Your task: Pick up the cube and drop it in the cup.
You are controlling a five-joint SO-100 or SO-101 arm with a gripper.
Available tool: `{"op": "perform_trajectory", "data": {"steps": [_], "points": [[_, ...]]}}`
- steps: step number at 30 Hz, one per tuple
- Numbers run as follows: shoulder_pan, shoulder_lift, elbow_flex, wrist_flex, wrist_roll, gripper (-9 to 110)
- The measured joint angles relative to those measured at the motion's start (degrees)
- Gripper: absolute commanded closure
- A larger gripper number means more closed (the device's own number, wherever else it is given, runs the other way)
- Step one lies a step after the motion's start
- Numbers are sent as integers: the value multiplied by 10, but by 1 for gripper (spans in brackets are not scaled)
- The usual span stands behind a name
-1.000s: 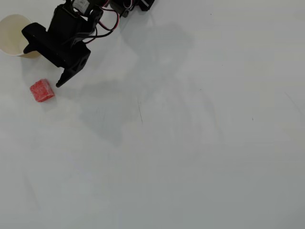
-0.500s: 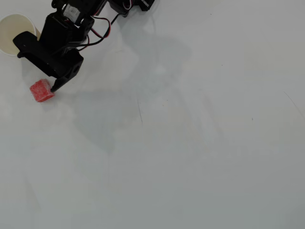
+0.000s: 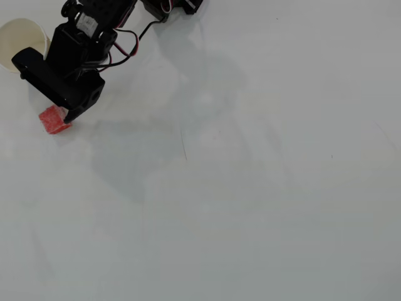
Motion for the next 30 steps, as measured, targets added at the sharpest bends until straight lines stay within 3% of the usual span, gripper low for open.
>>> {"op": "perform_trajectory", "data": {"steps": [30], "points": [[0,-159,-107,0,1,55]]}}
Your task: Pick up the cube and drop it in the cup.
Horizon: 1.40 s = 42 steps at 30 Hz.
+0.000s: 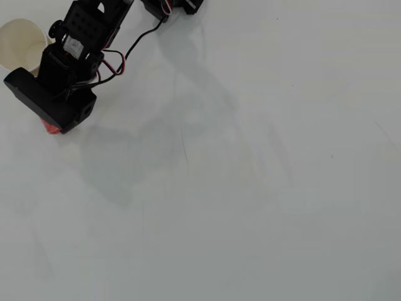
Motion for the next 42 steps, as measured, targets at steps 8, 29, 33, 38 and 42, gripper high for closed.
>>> {"op": "perform_trajectory", "data": {"steps": [8,29,33,38,42], "points": [[-1,-40,-2,0,0,55],[-35,-139,-94,33,0,55],[-37,-139,-94,55,0,55],[-33,-155,-94,64,0,55],[-33,-168,-94,62,0,55]]}}
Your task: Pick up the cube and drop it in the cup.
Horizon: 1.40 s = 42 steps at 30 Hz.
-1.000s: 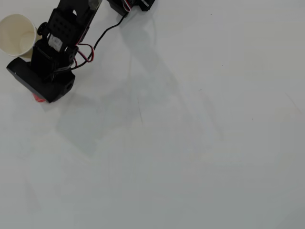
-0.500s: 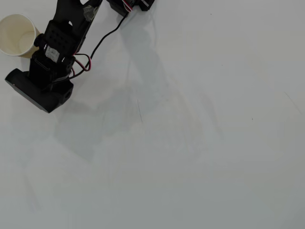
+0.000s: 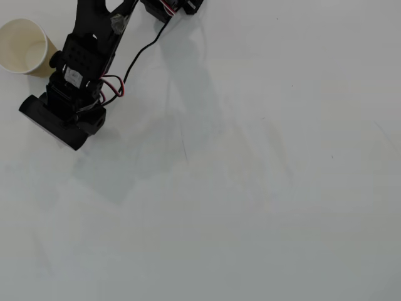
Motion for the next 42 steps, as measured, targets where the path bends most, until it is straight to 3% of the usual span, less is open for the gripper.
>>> {"op": "perform_trajectory", "data": {"steps": [42], "points": [[54,-57,-24,-76,-8,58]]}}
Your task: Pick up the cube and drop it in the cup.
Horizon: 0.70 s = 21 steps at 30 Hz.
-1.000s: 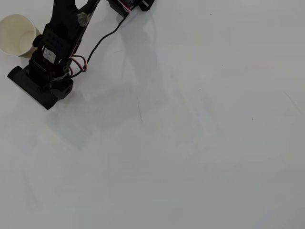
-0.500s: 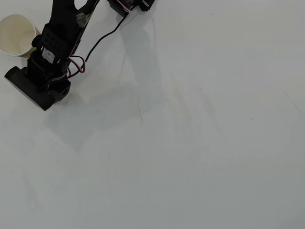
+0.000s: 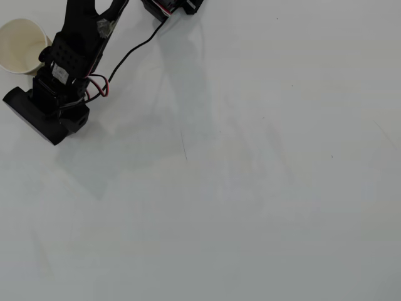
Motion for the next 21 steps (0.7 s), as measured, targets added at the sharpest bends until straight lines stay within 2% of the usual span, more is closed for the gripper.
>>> {"op": "perform_trajectory", "data": {"steps": [16,21], "points": [[0,-14,-1,-5,0,58],[0,-14,-1,-7,0,67]]}}
